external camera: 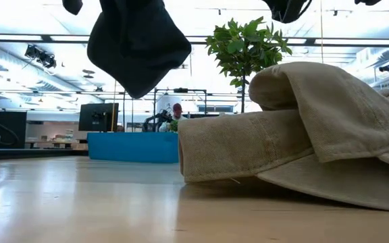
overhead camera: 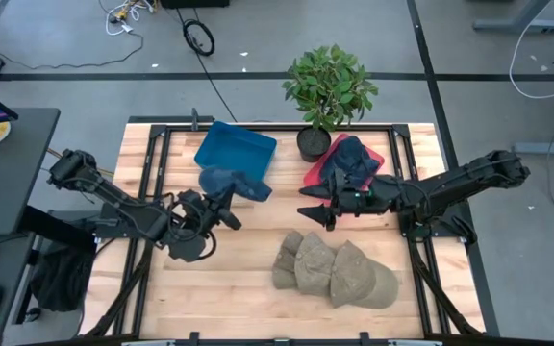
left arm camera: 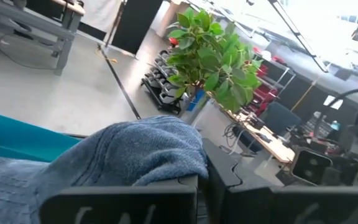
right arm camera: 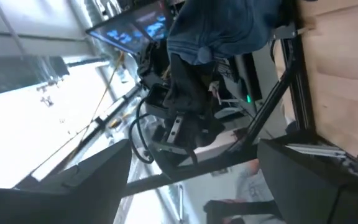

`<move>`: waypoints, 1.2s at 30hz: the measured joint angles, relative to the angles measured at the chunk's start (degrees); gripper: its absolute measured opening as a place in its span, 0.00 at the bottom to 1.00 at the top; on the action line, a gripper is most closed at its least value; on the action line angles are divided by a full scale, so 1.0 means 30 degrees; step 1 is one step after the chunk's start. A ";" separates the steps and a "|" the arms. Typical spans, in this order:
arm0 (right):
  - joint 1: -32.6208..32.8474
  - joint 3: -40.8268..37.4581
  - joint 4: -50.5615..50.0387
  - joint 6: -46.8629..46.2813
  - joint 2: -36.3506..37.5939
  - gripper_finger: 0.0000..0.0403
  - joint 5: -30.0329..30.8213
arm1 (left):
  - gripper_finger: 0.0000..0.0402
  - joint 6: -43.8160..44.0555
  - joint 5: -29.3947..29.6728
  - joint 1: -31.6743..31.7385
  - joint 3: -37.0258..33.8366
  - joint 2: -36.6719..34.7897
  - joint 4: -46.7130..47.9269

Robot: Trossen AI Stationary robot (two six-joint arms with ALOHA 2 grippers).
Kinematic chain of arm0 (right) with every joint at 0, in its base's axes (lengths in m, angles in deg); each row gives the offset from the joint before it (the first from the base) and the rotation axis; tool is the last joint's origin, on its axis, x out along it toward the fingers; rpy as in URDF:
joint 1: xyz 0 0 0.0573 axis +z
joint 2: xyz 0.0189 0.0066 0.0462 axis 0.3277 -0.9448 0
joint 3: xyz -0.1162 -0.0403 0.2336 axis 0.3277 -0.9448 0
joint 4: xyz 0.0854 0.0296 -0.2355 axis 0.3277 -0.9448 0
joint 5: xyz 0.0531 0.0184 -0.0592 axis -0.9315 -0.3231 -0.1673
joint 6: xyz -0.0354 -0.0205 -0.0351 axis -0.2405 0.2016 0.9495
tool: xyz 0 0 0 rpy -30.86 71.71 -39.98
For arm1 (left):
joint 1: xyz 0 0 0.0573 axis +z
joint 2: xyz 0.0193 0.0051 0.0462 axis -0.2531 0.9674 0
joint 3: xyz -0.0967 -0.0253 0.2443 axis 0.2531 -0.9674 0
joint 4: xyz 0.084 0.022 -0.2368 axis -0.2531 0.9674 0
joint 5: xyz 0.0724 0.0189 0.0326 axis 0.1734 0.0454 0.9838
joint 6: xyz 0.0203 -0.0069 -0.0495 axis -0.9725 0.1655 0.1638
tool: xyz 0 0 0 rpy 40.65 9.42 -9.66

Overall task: Pick & Place hat
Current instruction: Put the blue cap into the red bin

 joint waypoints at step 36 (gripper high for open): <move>-0.1669 0.3975 0.7158 -0.3421 -0.9663 0.85 0.3275 | 0.01 -0.1464 -0.0889 0.1236 -0.0015 0.0007 -0.1705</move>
